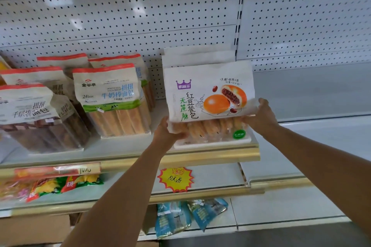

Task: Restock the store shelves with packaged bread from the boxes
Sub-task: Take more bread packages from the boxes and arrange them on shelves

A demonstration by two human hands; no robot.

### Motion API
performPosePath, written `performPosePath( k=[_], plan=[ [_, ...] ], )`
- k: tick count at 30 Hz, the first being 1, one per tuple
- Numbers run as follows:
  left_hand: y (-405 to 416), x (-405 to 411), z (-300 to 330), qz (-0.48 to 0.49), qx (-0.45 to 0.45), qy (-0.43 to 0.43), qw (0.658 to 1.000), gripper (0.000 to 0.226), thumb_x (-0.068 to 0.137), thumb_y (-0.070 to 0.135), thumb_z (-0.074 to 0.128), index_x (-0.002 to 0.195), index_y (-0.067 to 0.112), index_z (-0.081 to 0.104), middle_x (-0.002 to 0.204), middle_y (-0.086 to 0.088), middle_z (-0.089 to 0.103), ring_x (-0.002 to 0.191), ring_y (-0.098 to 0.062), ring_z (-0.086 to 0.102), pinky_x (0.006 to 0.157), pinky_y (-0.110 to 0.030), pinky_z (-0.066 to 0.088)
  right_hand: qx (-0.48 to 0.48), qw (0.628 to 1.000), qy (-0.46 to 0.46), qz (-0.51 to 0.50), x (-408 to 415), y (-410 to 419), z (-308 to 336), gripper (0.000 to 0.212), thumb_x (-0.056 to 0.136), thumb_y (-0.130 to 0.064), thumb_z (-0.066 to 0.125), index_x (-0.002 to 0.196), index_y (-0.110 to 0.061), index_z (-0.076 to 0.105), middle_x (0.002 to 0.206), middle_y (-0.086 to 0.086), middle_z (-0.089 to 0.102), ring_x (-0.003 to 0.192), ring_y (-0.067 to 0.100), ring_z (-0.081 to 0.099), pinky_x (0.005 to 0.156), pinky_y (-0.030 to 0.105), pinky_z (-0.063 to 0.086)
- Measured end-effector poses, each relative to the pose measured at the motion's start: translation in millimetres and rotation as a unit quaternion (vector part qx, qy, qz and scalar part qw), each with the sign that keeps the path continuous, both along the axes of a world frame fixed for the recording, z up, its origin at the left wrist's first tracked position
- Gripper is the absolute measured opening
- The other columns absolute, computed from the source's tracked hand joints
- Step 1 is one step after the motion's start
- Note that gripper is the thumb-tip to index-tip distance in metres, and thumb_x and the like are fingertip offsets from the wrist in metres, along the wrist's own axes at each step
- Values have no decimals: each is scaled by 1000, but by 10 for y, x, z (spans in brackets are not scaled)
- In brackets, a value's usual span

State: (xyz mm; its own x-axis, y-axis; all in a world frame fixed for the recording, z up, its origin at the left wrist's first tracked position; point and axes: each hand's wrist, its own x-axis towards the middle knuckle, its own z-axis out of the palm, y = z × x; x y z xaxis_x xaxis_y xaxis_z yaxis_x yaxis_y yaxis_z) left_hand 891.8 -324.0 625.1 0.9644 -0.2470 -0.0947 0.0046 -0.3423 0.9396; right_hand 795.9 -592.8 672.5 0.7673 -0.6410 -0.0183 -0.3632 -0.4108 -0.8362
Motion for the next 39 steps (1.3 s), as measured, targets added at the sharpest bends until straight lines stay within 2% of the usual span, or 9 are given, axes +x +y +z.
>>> performPosePath(
  k=[3, 8, 17, 21, 27, 30, 33, 36, 39],
  plan=[
    [276, -73, 95, -6, -3, 7, 1000, 98, 76, 20, 85, 155, 14, 25, 154, -13, 37, 137, -32, 41, 112, -44, 38, -103, 989, -66, -80, -111, 274, 113, 71, 81, -4, 71, 141, -3, 32, 140, 18, 37, 130, 33, 37, 104, 40, 37],
    [1058, -226, 182, 8, -39, 11, 999, 86, 82, 25, 80, 152, 18, 31, 153, -10, 39, 130, -26, 50, 109, -48, 43, -116, 978, -151, -86, -171, 980, 143, 47, 82, -7, 66, 124, -3, 45, 123, 19, 49, 108, 37, 54, 91, 52, 47],
    [2369, -60, 224, 27, -64, 14, 997, 79, 86, 30, 76, 152, 24, 32, 151, -1, 37, 116, -23, 55, 92, -50, 56, -60, 987, -143, 31, -124, 2519, -35, 33, 80, -5, 70, 109, -6, 54, 100, 15, 63, 88, 31, 62, 81, 45, 52],
    [2461, 186, 240, 46, -86, 39, 994, 84, 86, 29, 76, 153, 23, 25, 138, 7, 34, 115, -22, 50, 93, -53, 55, -8, 994, -64, 87, 160, 2810, -82, 58, 82, -19, 74, 131, -11, 45, 121, 9, 57, 95, 19, 57, 83, 32, 45],
    [2311, 818, 97, 96, -70, -4, 993, 116, 78, 33, 83, 158, 17, 2, 163, -5, 19, 144, -32, 31, 118, -47, 28, 49, 986, -20, 159, 997, 2895, -148, 107, 74, -29, 84, 154, -20, 13, 157, 3, 19, 135, 27, 38, 106, 49, 43],
    [2226, 1084, -105, 132, -79, -28, 988, 117, 70, 20, 89, 156, 10, 10, 154, -8, 36, 139, -27, 37, 107, -30, 29, 57, 986, -2, 160, 1384, 2895, -318, 121, 73, -26, 84, 156, -19, -4, 162, 1, 9, 144, 28, 26, 113, 40, 32],
    [2174, 1294, -254, 141, -67, -24, 987, 131, 62, 18, 93, 157, 11, 2, 144, -6, 43, 136, -26, 41, 104, -31, 34, 34, 989, -14, 141, 1648, 2912, -462, 125, 71, -28, 86, 156, -14, -5, 162, 6, 8, 147, 26, 17, 114, 36, 23],
    [2130, 1489, -320, 126, -70, -35, 989, 120, 58, 13, 95, 152, 13, 21, 112, 4, 55, 113, -19, 53, 89, -25, 41, 60, 988, -65, 128, 1885, 2910, -618, 123, 55, -20, 95, 152, -13, 20, 149, 8, 39, 135, 27, 40, 107, 43, 39],
    [2083, 1615, -366, 130, -60, -58, 988, 82, 57, 12, 95, 124, 12, 46, 83, 4, 46, 77, -12, 48, 58, -9, 37, 93, 978, -129, 137, 2024, 2925, -724, 96, 51, -5, 92, 133, -16, 44, 108, -11, 57, 101, 7, 57, 78, 16, 47]
  ],
)
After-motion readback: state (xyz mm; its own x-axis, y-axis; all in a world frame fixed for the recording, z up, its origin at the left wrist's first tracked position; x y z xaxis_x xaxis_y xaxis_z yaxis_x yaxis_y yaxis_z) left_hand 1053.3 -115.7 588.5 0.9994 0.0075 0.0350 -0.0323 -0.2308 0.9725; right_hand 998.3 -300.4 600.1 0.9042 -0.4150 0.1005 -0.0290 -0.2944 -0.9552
